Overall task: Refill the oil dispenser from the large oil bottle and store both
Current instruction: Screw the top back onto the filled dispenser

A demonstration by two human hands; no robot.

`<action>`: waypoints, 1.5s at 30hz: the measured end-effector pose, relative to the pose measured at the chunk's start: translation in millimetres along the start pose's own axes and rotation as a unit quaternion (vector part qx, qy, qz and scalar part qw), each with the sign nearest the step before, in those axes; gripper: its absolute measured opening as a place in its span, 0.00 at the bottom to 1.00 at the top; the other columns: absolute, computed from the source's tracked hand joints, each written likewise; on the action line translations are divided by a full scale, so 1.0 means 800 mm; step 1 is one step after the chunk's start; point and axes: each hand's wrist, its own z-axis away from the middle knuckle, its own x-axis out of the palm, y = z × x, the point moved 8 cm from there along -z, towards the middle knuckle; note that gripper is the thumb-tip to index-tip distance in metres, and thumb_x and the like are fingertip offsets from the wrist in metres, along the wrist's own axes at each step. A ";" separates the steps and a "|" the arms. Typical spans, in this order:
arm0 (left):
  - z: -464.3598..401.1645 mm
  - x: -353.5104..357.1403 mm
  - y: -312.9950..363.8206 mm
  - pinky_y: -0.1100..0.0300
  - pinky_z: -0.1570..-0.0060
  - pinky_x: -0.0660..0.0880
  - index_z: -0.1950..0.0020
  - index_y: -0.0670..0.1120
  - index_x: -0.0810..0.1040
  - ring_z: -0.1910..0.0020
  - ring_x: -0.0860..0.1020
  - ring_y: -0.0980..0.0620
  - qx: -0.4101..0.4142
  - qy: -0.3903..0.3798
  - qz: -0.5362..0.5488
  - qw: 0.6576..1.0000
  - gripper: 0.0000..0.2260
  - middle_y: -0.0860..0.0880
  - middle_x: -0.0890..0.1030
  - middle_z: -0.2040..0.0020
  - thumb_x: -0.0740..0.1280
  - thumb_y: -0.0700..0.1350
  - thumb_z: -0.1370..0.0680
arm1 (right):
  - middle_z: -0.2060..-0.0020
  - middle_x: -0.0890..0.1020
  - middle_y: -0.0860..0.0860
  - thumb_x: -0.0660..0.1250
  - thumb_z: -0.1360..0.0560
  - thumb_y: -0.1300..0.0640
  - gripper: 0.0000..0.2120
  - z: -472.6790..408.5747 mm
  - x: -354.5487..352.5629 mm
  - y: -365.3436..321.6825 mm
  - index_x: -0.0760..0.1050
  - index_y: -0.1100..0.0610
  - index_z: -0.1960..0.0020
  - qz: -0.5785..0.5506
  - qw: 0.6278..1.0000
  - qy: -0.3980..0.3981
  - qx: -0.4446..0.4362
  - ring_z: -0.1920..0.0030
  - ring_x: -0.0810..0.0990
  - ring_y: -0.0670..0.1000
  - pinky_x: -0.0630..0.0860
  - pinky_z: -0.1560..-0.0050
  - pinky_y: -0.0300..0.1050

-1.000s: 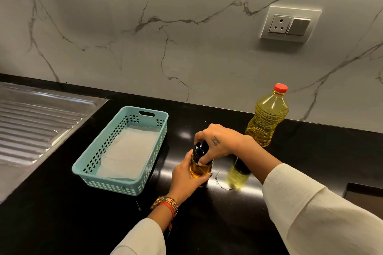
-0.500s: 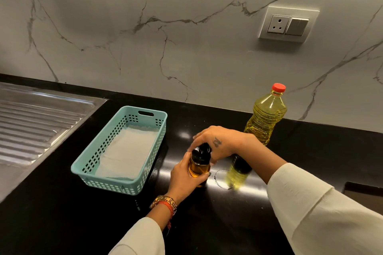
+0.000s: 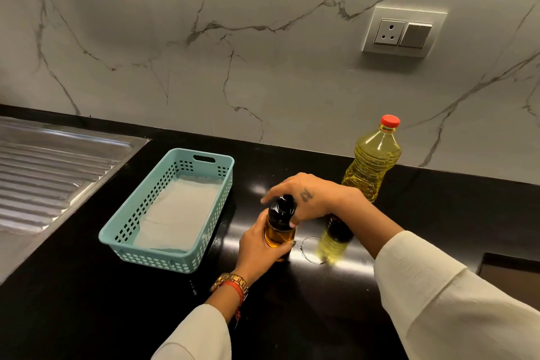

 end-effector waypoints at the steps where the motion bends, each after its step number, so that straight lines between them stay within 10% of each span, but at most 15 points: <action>1: 0.000 0.000 0.000 0.57 0.50 0.78 0.38 0.58 0.69 0.51 0.79 0.58 -0.001 0.000 0.001 1.000 0.32 0.56 0.81 0.51 0.74 0.58 0.40 | 0.44 0.79 0.51 0.75 0.34 0.55 0.27 -0.001 0.000 -0.003 0.72 0.46 0.38 -0.003 1.000 0.015 -0.003 0.43 0.76 0.53 0.79 0.48 0.50; 7: 0.001 0.000 0.003 0.60 0.49 0.77 0.37 0.56 0.68 0.49 0.79 0.58 0.004 0.001 -0.008 1.000 0.31 0.55 0.80 0.49 0.76 0.53 0.36 | 0.62 0.78 0.53 0.69 0.32 0.40 0.24 0.005 -0.011 0.000 0.76 0.60 0.50 0.031 0.993 0.094 0.067 0.62 0.78 0.52 0.72 0.69 0.38; 15: 0.003 0.000 0.002 0.57 0.49 0.78 0.39 0.59 0.69 0.50 0.79 0.59 -0.001 -0.004 0.007 1.000 0.32 0.56 0.81 0.50 0.73 0.60 0.40 | 0.50 0.80 0.55 0.73 0.33 0.49 0.25 0.008 0.009 -0.008 0.70 0.55 0.40 0.016 0.997 0.070 0.025 0.53 0.79 0.53 0.79 0.56 0.43; 21: 0.005 -0.002 0.009 0.58 0.43 0.75 0.35 0.60 0.65 0.41 0.76 0.55 -0.006 -0.014 0.014 1.000 0.37 0.54 0.77 0.40 0.78 0.57 0.40 | 0.41 0.77 0.51 0.67 0.38 0.30 0.38 0.023 0.003 0.020 0.63 0.43 0.33 -0.083 0.989 0.095 0.076 0.44 0.77 0.53 0.76 0.46 0.50; 24: 0.010 -0.011 0.026 0.57 0.34 0.64 0.27 0.60 0.52 0.31 0.63 0.56 -0.002 0.000 0.029 1.000 0.50 0.55 0.61 0.27 0.77 0.60 0.42 | 0.37 0.75 0.50 0.66 0.38 0.31 0.36 0.050 -0.022 0.041 0.64 0.41 0.33 -0.299 0.920 0.243 0.076 0.44 0.77 0.51 0.76 0.42 0.51; 28: 0.026 -0.062 0.065 0.59 0.37 0.67 0.26 0.54 0.55 0.32 0.67 0.52 0.028 0.080 0.094 0.992 0.39 0.51 0.61 0.26 0.74 0.50 0.31 | 0.42 0.78 0.51 0.68 0.29 0.44 0.22 0.072 -0.048 0.037 0.71 0.49 0.37 -0.454 0.786 0.418 0.051 0.47 0.79 0.46 0.78 0.45 0.52; 33: 0.031 -0.169 0.099 0.66 0.45 0.72 0.28 0.50 0.60 0.38 0.72 0.52 0.051 0.205 0.119 0.970 0.29 0.49 0.66 0.29 0.69 0.44 0.26 | 0.43 0.78 0.53 0.67 0.26 0.51 0.16 0.047 -0.064 -0.020 0.71 0.51 0.39 -0.543 0.715 0.439 0.024 0.48 0.79 0.46 0.80 0.52 0.46; 38: 0.008 -0.264 0.056 0.58 0.44 0.73 0.30 0.48 0.64 0.40 0.75 0.49 -0.028 0.261 0.034 0.964 0.24 0.47 0.70 0.32 0.68 0.44 0.25 | 0.43 0.78 0.55 0.69 0.27 0.52 0.16 -0.026 -0.051 -0.070 0.72 0.52 0.41 -0.522 0.758 0.390 0.031 0.47 0.79 0.50 0.80 0.48 0.52; 45: -0.036 -0.283 -0.014 0.50 0.38 0.71 0.34 0.46 0.70 0.38 0.73 0.45 -0.150 0.111 -0.167 0.968 0.19 0.44 0.73 0.34 0.66 0.42 0.24 | 0.42 0.79 0.55 0.72 0.31 0.59 0.16 -0.139 -0.015 -0.119 0.76 0.57 0.43 -0.276 0.924 0.259 0.051 0.46 0.78 0.54 0.76 0.45 0.47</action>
